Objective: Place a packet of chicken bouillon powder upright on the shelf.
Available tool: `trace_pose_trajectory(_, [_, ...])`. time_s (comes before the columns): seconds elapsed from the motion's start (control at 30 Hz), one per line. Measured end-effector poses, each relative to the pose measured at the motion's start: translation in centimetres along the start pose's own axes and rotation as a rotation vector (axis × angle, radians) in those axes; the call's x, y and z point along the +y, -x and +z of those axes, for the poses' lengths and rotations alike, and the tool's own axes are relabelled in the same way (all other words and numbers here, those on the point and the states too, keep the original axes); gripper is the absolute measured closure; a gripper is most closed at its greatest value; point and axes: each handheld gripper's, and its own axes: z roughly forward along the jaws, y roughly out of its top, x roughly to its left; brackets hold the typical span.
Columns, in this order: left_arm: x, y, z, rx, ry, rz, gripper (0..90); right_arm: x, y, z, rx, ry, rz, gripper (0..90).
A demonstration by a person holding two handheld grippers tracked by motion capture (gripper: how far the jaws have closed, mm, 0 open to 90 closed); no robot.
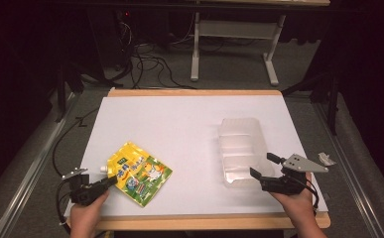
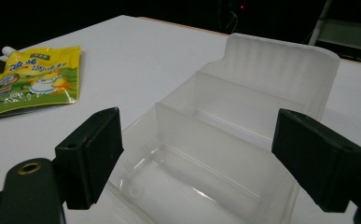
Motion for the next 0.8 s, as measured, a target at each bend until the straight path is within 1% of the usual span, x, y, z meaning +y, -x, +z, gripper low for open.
trace_pose_trajectory(0.03, [0.0,0.1,-0.1,0.006,0.004,0.006,78.6,0.0,0.1,0.0,-0.003,0.001,-0.001,16.6])
trace_pose_trajectory(0.07, [0.0,0.2,0.0,0.008,0.013,0.010,78.6,0.0,0.1,0.0,-0.003,0.001,-0.001,16.6])
trace_pose_trajectory(0.13, [0.0,0.6,-0.1,0.018,0.022,0.031,81.8,0.0,0.0,0.0,-0.004,0.000,0.007,16.8])
trace_pose_trajectory(0.23, [0.1,1.2,-0.3,0.030,0.045,0.054,85.2,0.0,0.1,0.0,-0.005,0.004,0.000,17.1])
trace_pose_trajectory(0.3, [0.1,1.8,-0.4,0.043,0.063,0.080,88.7,0.0,0.1,0.0,-0.007,0.003,0.000,17.3])
trace_pose_trajectory(0.37, [0.1,2.3,-0.5,0.065,0.082,0.095,89.9,0.0,0.1,0.0,-0.008,0.003,0.000,17.3])
trace_pose_trajectory(0.57, [0.1,3.4,-0.9,0.070,0.142,0.126,90.0,0.0,0.0,-0.1,-0.013,0.003,0.000,17.8])
trace_pose_trajectory(0.6, [0.1,3.6,-1.1,0.067,0.157,0.142,90.0,0.0,0.0,-0.1,-0.015,0.005,0.000,18.1])
trace_pose_trajectory(0.67, [0.1,4.1,-1.4,0.069,0.178,0.160,90.0,-0.1,0.0,-0.1,-0.016,0.007,-0.002,18.2])
trace_pose_trajectory(0.8, [0.1,5.4,-2.0,0.074,0.222,0.220,90.0,-0.1,0.0,-0.1,-0.020,0.006,-0.001,18.3])
